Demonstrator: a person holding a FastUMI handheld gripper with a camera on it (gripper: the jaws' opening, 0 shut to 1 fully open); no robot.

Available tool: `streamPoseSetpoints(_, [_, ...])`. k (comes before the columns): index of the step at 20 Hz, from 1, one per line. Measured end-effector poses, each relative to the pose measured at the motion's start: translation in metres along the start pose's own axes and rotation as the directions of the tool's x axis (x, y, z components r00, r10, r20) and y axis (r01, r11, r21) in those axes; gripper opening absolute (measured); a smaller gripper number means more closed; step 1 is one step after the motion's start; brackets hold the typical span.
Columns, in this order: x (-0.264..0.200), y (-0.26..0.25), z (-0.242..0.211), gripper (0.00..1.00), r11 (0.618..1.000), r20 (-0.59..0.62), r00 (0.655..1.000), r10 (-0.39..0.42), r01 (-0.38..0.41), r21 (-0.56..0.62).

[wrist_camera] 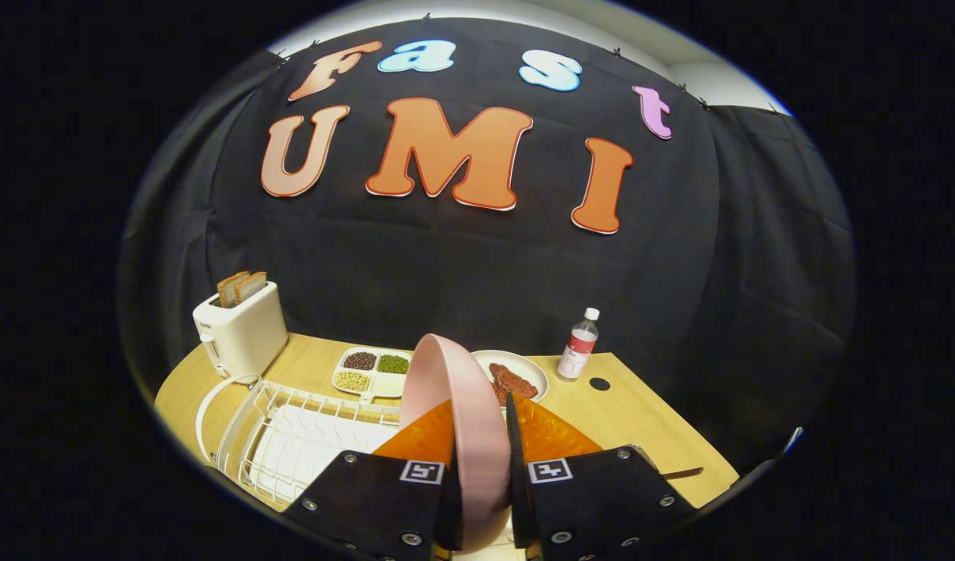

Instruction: Take the plate from the dish rack, then take the spoon from the basket and place it into the plate.

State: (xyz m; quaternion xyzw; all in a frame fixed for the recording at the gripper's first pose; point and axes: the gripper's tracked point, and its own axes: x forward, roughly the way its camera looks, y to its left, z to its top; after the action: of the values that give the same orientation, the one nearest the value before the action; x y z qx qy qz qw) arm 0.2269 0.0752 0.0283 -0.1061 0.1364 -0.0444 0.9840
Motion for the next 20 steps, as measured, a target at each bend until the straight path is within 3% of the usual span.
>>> streamPoseSetpoints(10, [-0.098, 0.005, -0.017, 0.24, 0.982, 0.014, 0.988, 0.154, -0.155, 0.111])
streamPoseSetpoints(20, [-0.165, 0.034, -0.096, 0.24, 0.913, -0.035, 0.945, 0.324, -0.303, 0.273])
